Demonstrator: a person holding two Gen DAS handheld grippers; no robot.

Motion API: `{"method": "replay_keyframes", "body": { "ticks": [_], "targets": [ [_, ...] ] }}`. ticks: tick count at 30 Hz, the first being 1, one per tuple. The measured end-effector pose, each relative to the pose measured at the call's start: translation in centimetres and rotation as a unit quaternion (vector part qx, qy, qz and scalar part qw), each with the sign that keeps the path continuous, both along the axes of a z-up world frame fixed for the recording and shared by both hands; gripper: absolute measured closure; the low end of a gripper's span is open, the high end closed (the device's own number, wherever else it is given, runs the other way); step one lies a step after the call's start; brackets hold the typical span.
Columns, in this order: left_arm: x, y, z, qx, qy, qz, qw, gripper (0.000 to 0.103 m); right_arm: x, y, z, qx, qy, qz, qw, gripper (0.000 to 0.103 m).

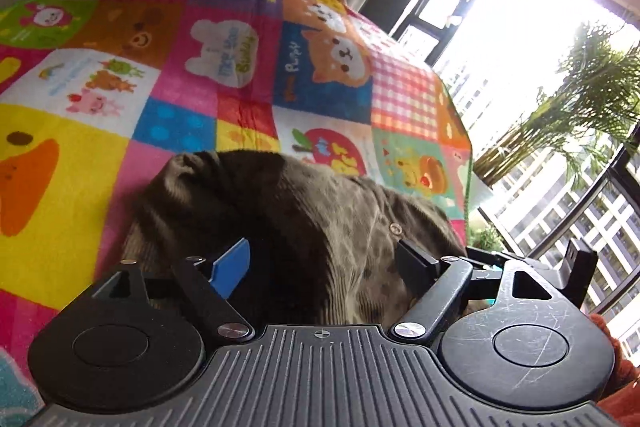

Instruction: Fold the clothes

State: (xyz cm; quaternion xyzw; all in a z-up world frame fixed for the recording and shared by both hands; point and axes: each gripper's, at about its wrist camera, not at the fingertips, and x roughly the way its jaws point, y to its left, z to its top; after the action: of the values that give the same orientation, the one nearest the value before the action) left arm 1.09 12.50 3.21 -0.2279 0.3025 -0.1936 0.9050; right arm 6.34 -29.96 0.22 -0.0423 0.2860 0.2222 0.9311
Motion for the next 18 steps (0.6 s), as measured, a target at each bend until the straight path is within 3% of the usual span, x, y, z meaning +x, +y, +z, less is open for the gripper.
{"method": "replay_keyframes", "body": {
  "ticks": [5, 10, 15, 18],
  "targets": [
    [4.1, 0.5, -2.4, -0.085, 0.05, 0.0, 0.9951, 0.008, -0.4, 0.5, 2.5, 0.023, -0.053, -0.013, 0.998, 0.047],
    [9.5, 0.1, -6.1, -0.17, 0.096, -0.006, 0.9808, 0.008, -0.4, 2.4, 2.8, 0.084, -0.037, 0.041, 0.995, 0.041],
    [14.2, 0.7, -3.6, -0.227, 0.055, 0.001, 0.9724, 0.008, 0.8, 5.4, -0.7, 0.05, 0.006, 0.054, 0.997, 0.038],
    [14.6, 2.1, -0.5, -0.185, -0.014, 0.042, 0.9818, 0.008, 1.0, 6.0, -2.0, 0.038, 0.011, 0.049, 0.998, 0.036]
  ]
}}
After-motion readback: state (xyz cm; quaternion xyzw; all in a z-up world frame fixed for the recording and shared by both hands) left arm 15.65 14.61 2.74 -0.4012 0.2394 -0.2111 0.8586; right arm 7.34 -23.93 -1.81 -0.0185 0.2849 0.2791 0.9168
